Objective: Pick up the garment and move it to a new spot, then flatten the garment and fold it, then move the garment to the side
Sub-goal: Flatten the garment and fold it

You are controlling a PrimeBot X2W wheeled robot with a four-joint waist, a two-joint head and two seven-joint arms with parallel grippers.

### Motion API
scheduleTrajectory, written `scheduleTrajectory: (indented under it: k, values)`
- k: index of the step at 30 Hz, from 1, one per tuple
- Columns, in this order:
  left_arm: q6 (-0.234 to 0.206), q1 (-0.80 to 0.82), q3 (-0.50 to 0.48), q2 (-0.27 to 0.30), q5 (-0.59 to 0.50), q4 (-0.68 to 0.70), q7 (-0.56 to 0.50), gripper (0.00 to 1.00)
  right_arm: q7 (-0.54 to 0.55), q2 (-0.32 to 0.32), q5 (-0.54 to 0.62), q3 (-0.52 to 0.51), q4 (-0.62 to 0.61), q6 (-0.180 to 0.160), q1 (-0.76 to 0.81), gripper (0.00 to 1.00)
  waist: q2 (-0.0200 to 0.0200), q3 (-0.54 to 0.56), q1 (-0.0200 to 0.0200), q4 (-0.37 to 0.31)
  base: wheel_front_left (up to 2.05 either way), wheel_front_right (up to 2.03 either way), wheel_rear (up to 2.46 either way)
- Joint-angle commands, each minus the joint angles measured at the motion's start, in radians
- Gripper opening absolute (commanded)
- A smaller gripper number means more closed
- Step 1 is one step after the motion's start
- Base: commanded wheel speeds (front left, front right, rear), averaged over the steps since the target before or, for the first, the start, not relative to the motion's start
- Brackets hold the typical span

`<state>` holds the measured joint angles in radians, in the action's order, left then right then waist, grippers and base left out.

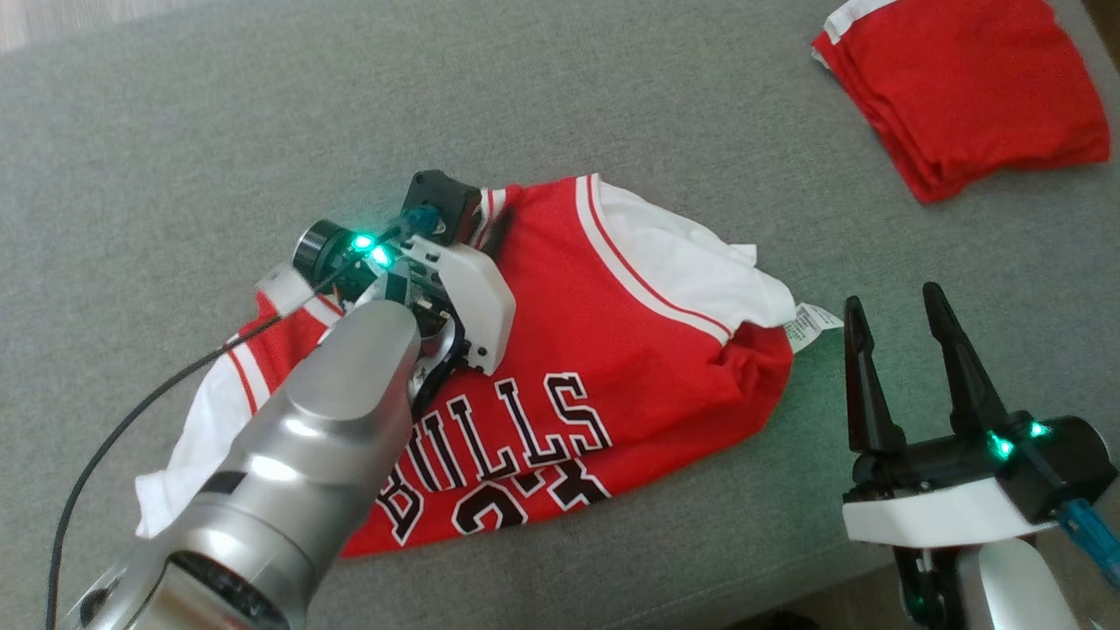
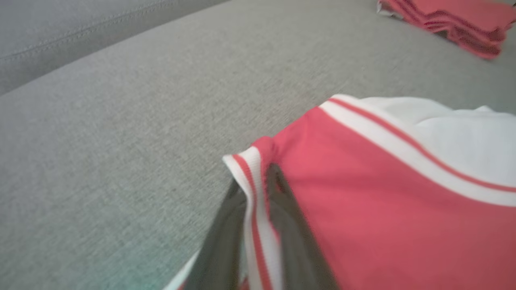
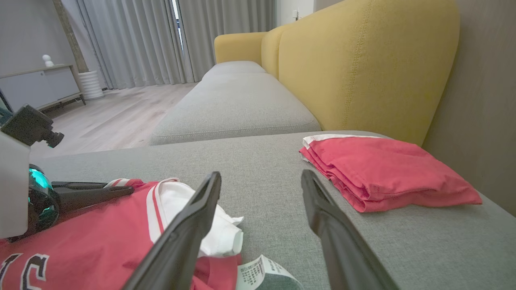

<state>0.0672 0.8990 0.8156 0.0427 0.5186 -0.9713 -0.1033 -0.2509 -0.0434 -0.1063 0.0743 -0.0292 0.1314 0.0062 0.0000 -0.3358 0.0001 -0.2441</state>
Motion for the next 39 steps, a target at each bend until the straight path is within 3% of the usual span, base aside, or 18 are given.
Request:
scheduleTrajectory:
  k: [1,10,17,23,27,32,35,36,39]
  values:
    - [0.006,0.017,-0.011,0.008,0.011,0.017,0.019,0.00,-0.011,-0.007,-0.011,0.024,-0.028,-0.001,-0.020,1.00,0.0000,0.008,-0.0001,-0.002,0.00,0.00,0.00]
    - [0.038,0.182,0.026,0.008,0.184,0.200,0.167,0.00,-0.011,-0.007,-0.029,0.041,-0.008,-0.001,-0.004,1.00,0.0000,0.114,-0.0001,-0.030,0.00,0.00,0.00]
    - [0.012,0.406,0.021,0.008,0.328,0.287,0.231,0.00,-0.011,-0.007,-0.035,0.049,0.010,-0.001,0.044,1.00,0.0000,0.222,-0.0001,-0.067,0.00,0.00,0.00]
    - [-0.005,0.477,0.025,0.008,0.435,0.291,0.301,0.00,-0.011,-0.007,-0.032,0.016,0.000,-0.001,0.084,1.00,0.0000,0.270,-0.0001,-0.035,0.00,0.00,0.00]
    - [-0.026,0.402,0.051,0.008,0.437,0.264,0.337,0.00,-0.011,-0.007,-0.028,-0.005,-0.011,-0.001,0.099,1.00,0.0000,0.282,-0.0001,0.012,0.00,0.00,0.00]
    - [-0.056,0.155,0.015,0.054,0.454,0.266,0.362,0.00,-0.011,-0.007,-0.024,-0.020,-0.020,-0.001,0.121,1.00,0.0000,0.283,-0.0001,0.083,0.00,0.00,0.00]
    - [-0.082,-0.040,-0.060,0.102,0.464,0.313,0.364,0.00,-0.011,-0.007,-0.022,-0.037,-0.025,-0.001,0.137,1.00,0.0000,0.278,-0.0001,0.131,0.00,0.00,0.00]
    - [-0.082,-0.040,-0.060,0.102,0.464,0.313,0.364,0.00,-0.011,-0.007,-0.022,-0.037,-0.025,-0.001,0.137,1.00,0.0000,0.278,-0.0001,0.131,0.00,0.00,0.00]
    - [-0.113,-0.231,-0.179,0.147,0.438,0.370,0.365,0.00,-0.011,-0.007,-0.013,-0.045,-0.029,-0.001,0.146,1.00,0.0000,0.271,-0.0001,0.170,0.00,0.00,0.00]
